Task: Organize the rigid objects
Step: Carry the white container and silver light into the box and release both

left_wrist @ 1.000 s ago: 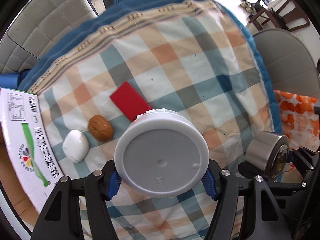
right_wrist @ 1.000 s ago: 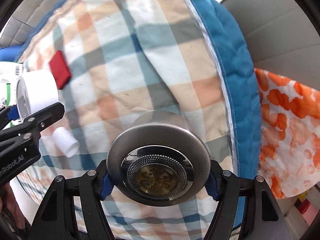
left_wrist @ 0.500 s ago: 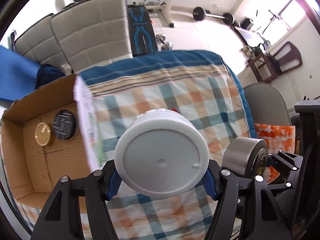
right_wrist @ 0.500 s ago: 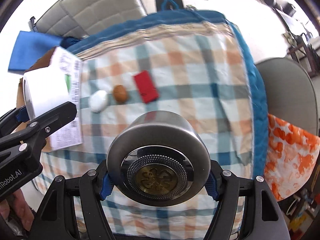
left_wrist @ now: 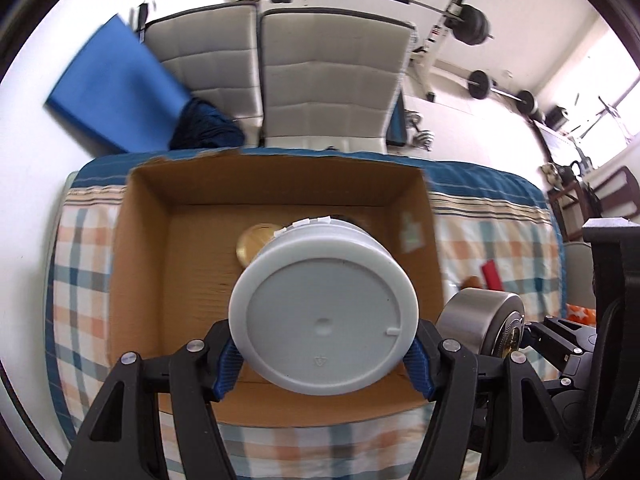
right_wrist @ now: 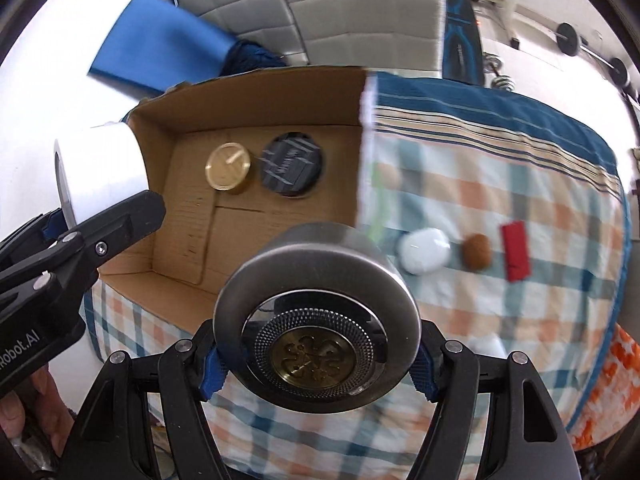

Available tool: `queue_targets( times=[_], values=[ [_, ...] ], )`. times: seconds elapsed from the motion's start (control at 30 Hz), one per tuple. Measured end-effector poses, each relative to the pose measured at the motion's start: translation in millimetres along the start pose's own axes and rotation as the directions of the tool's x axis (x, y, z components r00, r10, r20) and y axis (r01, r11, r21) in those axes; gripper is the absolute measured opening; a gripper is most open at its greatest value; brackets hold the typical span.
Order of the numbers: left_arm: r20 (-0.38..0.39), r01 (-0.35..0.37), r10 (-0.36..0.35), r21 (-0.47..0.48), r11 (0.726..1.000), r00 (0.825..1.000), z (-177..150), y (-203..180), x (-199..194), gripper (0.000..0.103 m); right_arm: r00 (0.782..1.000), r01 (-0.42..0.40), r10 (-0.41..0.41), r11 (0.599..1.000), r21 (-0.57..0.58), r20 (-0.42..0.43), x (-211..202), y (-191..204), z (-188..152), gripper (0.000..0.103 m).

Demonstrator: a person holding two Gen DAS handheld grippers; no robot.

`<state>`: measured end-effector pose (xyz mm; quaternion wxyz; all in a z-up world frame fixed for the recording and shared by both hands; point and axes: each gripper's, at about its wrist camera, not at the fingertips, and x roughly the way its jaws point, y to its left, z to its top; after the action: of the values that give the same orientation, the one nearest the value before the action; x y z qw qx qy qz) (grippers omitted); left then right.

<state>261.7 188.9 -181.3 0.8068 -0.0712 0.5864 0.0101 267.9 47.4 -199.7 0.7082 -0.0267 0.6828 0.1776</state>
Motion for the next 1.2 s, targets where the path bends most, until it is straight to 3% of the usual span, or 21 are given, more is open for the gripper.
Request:
queue_targets(
  times=[0.2,0.5,0.9,1.2],
  values=[
    [-0.052,-0.06,0.058,-0.04,0.997,0.997,3.1,62.0,41.0,0.064,0.996,0.054,-0.054,0.999,0.004,-0.066,71.7,43.0,28.2,0.074],
    [-0.154,-0.114,0.111,-0.012,0.993,0.982,9.0,95.8,112.2,0.064,0.976,0.176,-0.167,0.983,0.058,-0.138,145.5,52.6,48.3,0.074],
    [-0.242,-0.105,0.099,-0.009,0.994,0.965,18.8,107.1,167.8,0.064,0.962,0.233,-0.217,0.969,0.085,-0.167,174.9,51.5,55.1,0.074],
    [-0.242,-0.137,0.134,0.005,0.991,0.961,34.8,105.9,172.1,0.064,0.961,0.237,-0.212,0.962,0.136,-0.176,176.3,43.1,66.5,0.074]
  ],
)
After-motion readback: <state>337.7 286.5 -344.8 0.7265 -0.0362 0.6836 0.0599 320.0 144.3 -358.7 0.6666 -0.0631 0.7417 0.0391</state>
